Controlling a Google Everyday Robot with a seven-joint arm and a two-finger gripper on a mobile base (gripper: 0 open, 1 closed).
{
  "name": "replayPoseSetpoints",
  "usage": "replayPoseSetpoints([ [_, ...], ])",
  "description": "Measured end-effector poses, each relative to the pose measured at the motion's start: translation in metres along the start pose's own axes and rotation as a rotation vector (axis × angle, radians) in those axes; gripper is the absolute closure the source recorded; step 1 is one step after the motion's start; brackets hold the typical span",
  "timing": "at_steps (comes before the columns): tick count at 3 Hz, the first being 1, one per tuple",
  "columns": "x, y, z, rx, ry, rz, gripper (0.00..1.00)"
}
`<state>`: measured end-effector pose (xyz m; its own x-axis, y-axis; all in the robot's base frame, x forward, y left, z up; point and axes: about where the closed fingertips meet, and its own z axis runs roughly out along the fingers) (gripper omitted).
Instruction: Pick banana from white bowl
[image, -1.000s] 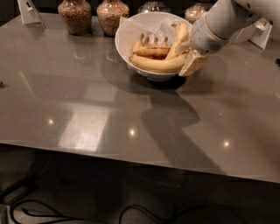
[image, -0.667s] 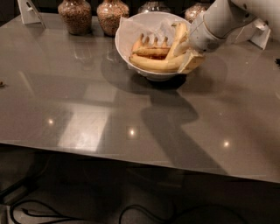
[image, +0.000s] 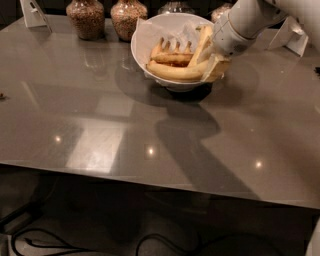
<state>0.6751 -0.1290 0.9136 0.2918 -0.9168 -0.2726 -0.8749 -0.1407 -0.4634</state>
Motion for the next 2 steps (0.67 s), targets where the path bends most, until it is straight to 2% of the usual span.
replayPoseSetpoints([
  [1,-0.005,-0.003,-0.017,-0.032,0.01,-0.005,1.0],
  [2,-0.007,-0.004,-0.042,-0.035,0.005,0.022,1.0],
])
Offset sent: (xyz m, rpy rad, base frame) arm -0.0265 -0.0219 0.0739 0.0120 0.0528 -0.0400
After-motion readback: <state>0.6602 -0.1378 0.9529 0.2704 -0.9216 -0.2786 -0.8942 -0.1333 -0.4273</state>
